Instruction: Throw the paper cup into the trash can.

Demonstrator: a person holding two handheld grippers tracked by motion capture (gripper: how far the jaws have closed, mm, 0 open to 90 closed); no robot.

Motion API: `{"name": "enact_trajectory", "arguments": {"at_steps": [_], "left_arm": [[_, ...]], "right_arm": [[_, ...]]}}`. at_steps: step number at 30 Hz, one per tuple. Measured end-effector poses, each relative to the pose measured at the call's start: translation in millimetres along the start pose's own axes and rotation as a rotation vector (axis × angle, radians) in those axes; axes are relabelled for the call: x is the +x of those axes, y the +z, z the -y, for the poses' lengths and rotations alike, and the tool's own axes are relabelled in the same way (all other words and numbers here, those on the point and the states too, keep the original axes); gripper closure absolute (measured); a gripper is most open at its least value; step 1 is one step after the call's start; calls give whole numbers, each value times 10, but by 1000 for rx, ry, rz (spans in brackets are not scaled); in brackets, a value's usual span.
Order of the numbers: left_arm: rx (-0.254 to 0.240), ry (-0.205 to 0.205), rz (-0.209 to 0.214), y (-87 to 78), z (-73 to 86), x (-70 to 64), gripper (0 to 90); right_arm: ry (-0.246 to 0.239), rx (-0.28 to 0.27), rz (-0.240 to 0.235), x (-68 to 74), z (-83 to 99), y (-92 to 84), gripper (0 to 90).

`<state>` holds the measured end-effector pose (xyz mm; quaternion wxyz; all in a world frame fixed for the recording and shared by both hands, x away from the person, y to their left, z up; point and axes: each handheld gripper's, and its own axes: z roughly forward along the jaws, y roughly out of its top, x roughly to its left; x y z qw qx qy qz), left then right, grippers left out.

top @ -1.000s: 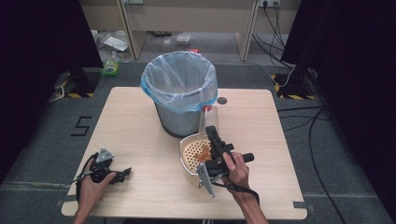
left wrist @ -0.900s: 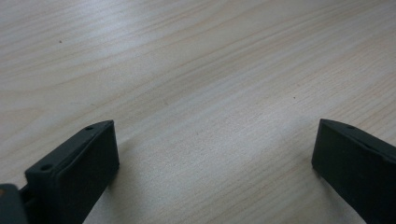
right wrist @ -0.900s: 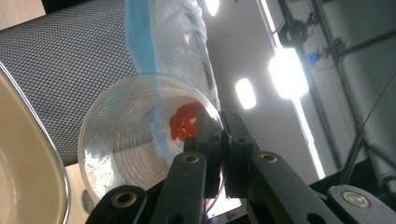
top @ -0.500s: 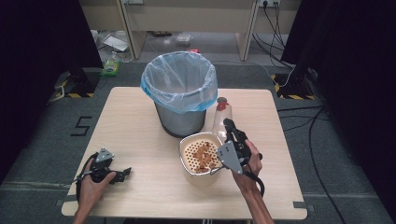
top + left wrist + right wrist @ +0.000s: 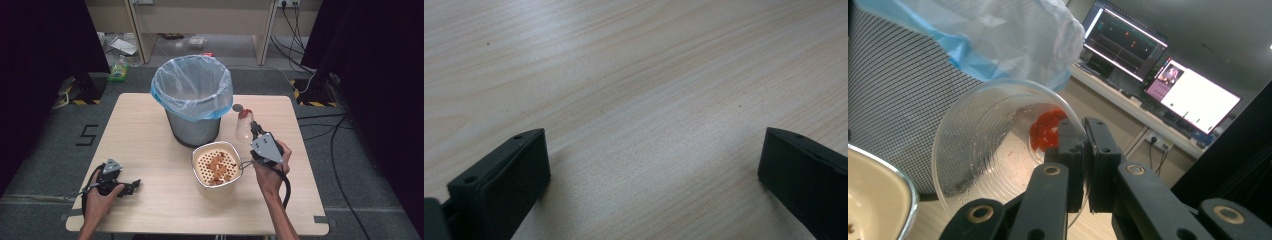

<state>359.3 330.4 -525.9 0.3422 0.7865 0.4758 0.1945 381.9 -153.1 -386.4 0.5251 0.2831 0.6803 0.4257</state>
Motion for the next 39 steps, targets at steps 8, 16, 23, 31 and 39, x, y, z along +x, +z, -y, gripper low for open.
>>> {"name": "enact_trajectory", "arguments": {"at_steps": [8, 16, 23, 31, 39], "left_arm": [[-2, -1, 0, 0, 0, -3, 0], [-3, 1, -2, 0, 1, -5, 0], [-3, 1, -2, 0, 1, -5, 0], [-4, 0, -2, 1, 1, -6, 0], [-5, -1, -1, 2, 1, -5, 0]], "right_arm": [[81, -5, 0, -257, -126, 72, 870], [70, -8, 14, -503, -431, 195, 869], [87, -13, 8, -682, -727, 324, 869], [75, -18, -5, -780, -1144, 527, 869], [55, -16, -50, -648, -1477, 778, 869]]}}
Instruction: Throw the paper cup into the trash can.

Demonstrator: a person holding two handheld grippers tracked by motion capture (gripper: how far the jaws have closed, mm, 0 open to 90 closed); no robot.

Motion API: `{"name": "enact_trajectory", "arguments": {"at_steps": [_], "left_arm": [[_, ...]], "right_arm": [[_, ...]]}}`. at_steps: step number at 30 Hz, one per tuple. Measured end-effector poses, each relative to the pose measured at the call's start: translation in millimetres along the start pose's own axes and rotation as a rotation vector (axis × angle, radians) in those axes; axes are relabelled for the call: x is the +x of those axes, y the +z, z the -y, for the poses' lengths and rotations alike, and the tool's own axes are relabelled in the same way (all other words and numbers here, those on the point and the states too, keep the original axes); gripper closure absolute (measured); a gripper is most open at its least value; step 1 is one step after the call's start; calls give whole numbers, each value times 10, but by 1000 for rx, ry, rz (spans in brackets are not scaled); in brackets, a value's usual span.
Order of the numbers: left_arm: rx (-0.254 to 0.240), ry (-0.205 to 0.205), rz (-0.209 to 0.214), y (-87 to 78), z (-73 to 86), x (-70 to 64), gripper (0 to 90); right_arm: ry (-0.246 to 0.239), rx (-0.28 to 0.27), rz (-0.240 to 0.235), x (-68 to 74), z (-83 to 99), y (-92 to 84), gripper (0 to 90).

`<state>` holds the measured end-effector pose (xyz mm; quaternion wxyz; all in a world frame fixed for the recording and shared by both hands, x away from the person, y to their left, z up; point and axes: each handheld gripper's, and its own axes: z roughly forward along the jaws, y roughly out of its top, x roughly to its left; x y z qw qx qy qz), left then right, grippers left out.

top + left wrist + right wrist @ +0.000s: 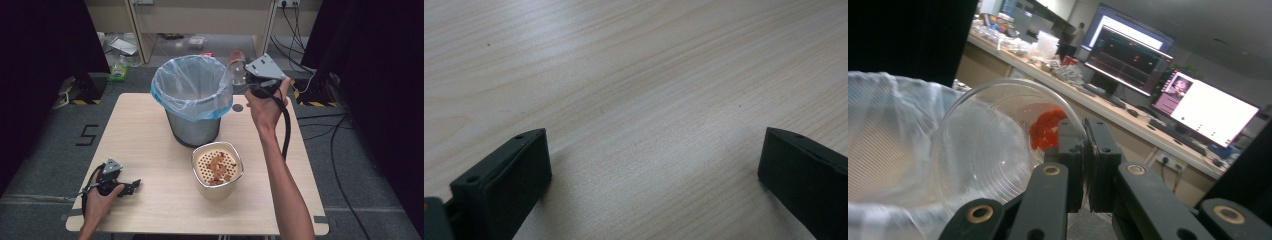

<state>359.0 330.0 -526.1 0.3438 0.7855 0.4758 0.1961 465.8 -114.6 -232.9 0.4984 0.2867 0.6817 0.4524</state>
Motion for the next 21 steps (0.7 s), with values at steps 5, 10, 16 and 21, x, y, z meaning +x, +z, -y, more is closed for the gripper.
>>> {"name": "enact_trajectory", "arguments": {"at_steps": [5, 10, 16, 21], "left_arm": [[2, 0, 0, -1, -1, 0, 0], [0, -1, 0, 0, 0, 0, 0], [1, 0, 1, -1, -1, 1, 0], [1, 0, 0, -1, -1, 0, 0]], "right_arm": [[-15, 13, -48, 217, -123, 194, 869], [-10, 39, -97, 428, -223, 436, 868], [-13, 93, -154, 625, -264, 681, 864], [45, 146, -199, 717, -205, 875, 794]]}}
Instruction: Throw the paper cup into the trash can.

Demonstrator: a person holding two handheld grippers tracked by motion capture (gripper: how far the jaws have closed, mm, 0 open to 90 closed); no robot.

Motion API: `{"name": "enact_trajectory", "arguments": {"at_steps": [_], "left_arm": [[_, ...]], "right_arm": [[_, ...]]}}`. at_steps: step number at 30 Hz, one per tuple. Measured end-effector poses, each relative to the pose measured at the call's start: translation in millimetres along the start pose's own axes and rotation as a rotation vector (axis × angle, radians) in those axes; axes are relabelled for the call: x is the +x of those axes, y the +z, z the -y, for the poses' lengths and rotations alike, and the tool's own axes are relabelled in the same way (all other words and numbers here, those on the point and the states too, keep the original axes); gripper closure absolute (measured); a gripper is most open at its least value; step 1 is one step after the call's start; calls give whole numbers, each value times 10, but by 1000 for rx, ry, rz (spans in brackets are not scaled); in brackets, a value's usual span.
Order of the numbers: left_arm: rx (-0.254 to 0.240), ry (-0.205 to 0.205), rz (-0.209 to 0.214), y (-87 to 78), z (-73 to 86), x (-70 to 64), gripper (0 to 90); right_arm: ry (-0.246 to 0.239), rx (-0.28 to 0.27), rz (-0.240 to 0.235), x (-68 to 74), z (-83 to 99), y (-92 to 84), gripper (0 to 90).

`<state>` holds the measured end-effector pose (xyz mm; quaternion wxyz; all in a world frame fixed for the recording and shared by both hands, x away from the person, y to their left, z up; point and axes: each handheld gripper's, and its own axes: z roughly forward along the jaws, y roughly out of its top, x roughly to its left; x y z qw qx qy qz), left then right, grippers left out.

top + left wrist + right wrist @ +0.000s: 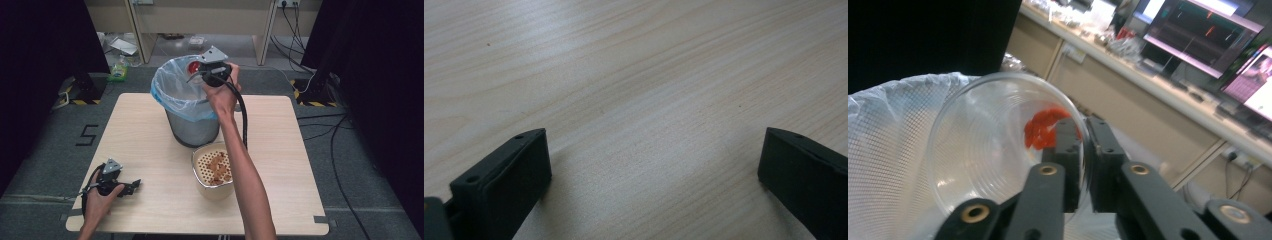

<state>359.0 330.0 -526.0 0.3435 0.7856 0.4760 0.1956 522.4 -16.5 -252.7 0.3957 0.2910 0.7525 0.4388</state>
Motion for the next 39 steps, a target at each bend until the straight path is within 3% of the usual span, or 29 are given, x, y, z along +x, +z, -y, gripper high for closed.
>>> {"name": "enact_trajectory", "arguments": {"at_steps": [4, 6, 13, 16, 29, 39], "left_arm": [[0, 0, 0, 0, 0, 1, 0], [1, 0, 0, 0, 0, 0, 0], [0, 2, -1, -1, 1, -1, 0], [-1, 0, 0, 1, 0, -1, 0], [-1, 1, -1, 1, 1, -1, 0], [-1, 1, -1, 1, 1, 0, 0]], "right_arm": [[41, 3, 3, -9, 3, 51, 691], [32, -1, 5, -35, 1, 36, 671], [72, 23, 12, -246, 79, -172, 537], [118, 26, 10, -381, 148, -300, 490], [180, 86, 49, -793, 725, -771, 399], [204, 117, 47, -838, 1185, -1048, 377]]}}
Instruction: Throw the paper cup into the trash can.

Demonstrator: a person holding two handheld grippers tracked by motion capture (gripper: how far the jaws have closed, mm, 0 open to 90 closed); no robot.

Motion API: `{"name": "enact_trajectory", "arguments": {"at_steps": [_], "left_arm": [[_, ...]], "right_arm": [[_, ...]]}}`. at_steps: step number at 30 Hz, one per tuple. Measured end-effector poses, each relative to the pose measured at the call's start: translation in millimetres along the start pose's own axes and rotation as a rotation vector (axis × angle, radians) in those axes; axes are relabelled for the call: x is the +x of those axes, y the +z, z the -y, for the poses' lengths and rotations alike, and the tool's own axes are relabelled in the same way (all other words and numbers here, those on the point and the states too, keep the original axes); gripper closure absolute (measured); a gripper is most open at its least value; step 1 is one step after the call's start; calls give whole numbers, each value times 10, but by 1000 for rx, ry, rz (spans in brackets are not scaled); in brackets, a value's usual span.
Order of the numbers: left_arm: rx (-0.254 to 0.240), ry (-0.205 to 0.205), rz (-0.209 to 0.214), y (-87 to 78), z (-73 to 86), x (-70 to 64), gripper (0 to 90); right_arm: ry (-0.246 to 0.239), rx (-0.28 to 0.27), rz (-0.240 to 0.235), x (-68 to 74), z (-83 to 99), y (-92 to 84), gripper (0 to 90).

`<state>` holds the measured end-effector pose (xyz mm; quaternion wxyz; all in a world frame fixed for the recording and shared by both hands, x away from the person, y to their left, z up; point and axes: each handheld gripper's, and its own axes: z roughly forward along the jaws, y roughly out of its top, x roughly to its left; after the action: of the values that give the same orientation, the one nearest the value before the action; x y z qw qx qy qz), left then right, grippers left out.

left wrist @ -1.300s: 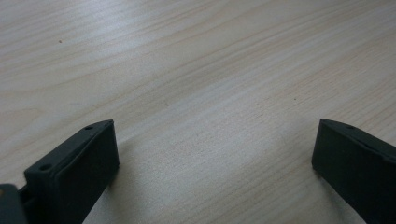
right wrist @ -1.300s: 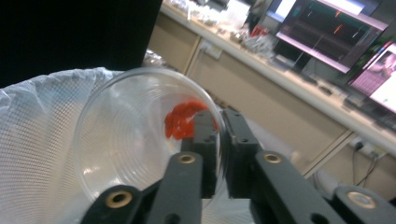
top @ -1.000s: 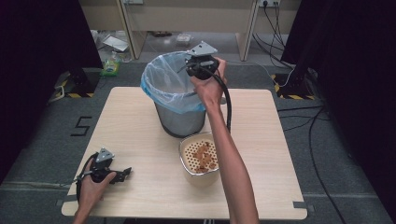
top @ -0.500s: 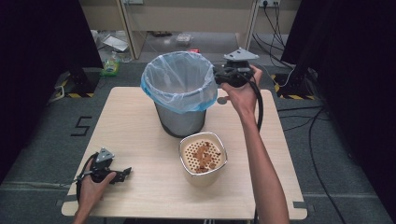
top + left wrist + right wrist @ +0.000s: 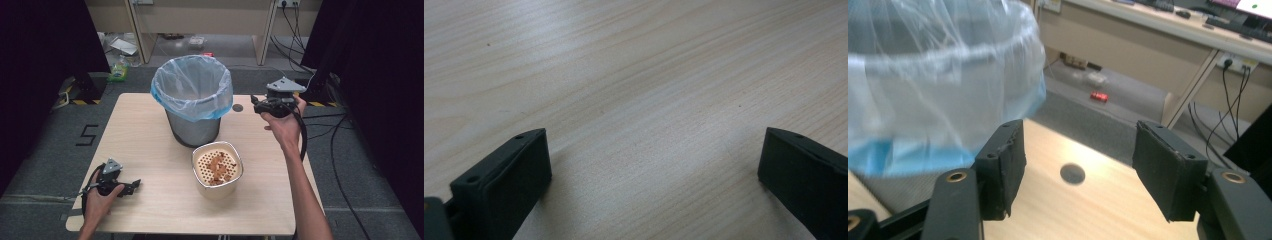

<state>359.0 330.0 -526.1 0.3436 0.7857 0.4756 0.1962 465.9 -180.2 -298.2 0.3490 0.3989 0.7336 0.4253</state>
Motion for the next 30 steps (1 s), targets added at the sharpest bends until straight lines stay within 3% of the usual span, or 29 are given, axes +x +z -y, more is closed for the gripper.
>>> {"name": "enact_trajectory", "arguments": {"at_steps": [13, 21, 30], "left_arm": [[1, 0, 0, -1, 0, 0, 0], [0, 0, 0, -1, 0, 0, 0], [1, 1, 0, -2, 0, 0, 0]], "right_arm": [[37, 29, -12, -55, 547, -211, 362], [56, 52, -29, 6, 914, -288, 357], [90, 103, -40, 114, 1414, -252, 354]]}}
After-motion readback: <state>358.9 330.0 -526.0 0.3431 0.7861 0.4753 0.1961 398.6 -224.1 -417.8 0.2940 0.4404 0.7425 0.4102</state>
